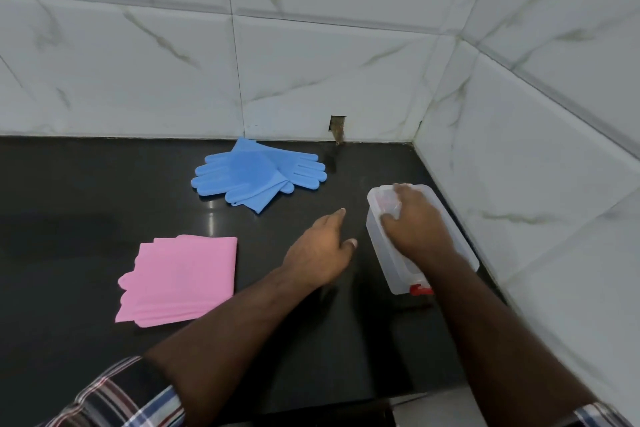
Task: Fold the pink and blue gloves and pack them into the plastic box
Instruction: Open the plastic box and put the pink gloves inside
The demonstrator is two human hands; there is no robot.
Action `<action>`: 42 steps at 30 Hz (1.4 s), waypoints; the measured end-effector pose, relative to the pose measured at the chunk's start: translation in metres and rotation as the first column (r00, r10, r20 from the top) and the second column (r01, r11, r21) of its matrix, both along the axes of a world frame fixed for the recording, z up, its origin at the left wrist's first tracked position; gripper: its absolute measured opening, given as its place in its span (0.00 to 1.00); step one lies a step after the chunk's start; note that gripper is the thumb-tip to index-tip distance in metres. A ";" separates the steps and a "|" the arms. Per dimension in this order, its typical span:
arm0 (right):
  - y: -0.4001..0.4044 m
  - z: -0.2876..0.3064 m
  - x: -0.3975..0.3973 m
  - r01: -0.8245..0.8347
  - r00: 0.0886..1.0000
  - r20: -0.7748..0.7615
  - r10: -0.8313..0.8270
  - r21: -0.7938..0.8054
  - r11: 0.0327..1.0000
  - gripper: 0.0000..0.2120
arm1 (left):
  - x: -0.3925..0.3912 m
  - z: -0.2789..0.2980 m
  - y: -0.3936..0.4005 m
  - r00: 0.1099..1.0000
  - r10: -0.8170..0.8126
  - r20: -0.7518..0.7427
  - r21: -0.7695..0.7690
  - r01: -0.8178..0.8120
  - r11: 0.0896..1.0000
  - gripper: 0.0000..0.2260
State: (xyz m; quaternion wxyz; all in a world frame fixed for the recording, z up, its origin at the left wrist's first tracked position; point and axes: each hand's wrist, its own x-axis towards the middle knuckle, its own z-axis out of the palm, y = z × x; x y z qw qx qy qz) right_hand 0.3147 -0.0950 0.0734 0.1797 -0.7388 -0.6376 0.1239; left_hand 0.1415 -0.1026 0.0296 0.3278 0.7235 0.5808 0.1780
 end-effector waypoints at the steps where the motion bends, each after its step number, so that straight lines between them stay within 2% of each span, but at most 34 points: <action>1: 0.002 0.001 0.017 0.059 0.998 0.006 -0.059 -0.005 0.998 0.26 | 0.006 0.001 0.000 0.999 0.016 0.032 -0.039 -0.015 0.999 0.31; 4: 0.007 -0.002 0.055 0.154 0.988 -0.020 -0.156 -0.079 0.985 0.20 | 0.019 0.003 0.001 0.991 0.064 0.121 -0.128 -0.048 0.991 0.30; 7: 0.008 -0.003 0.060 0.141 0.983 -0.092 -0.159 -0.178 0.974 0.20 | 0.025 0.007 0.002 0.972 0.130 0.195 -0.197 -0.091 0.976 0.29; 10: 0.010 -0.003 0.045 0.092 0.980 -0.162 -0.118 -0.162 0.982 0.22 | 0.023 0.011 0.008 0.922 0.253 0.295 -0.268 -0.174 0.948 0.29; 13: 0.012 -0.007 0.021 0.002 0.970 -0.240 -0.043 -0.170 0.986 0.22 | 0.007 0.014 0.013 0.881 0.365 0.301 -0.240 -0.301 0.923 0.29; 20: 0.019 -0.019 -0.021 -0.120 0.905 -0.422 0.046 -0.150 0.981 0.28 | -0.047 0.008 0.005 0.766 0.571 0.296 -0.260 -0.510 0.820 0.26; 25: 0.031 -0.030 -0.041 -0.122 0.820 -0.572 -0.010 -0.192 0.974 0.31 | -0.056 0.001 -0.001 0.709 0.619 0.337 -0.270 -0.558 0.785 0.18; 27: 0.038 -0.034 -0.048 -0.108 0.809 -0.588 -0.030 -0.199 0.974 0.30 | -0.057 -0.001 -0.002 0.695 0.630 0.347 -0.253 -0.577 0.776 0.16; 29: 0.046 -0.040 -0.055 -0.095 0.815 -0.578 -0.036 -0.195 0.976 0.26 | -0.058 -0.003 -0.001 0.690 0.635 0.347 -0.233 -0.592 0.771 0.15; 32: 0.053 -0.048 -0.063 -0.086 0.778 -0.626 -0.061 -0.202 0.976 0.11 | -0.058 -0.005 -0.001 0.667 0.643 0.376 -0.226 -0.607 0.762 0.14; 34: 0.053 -0.049 -0.068 -0.062 0.747 -0.661 -0.075 -0.181 0.982 0.09 | -0.059 -0.008 -0.001 0.655 0.644 0.395 -0.216 -0.615 0.758 0.13; 42: 0.057 -0.060 -0.077 -0.025 0.785 -0.620 -0.022 -0.067 0.997 0.07 | -0.056 -0.011 -0.001 0.647 0.629 0.431 -0.177 -0.623 0.762 0.11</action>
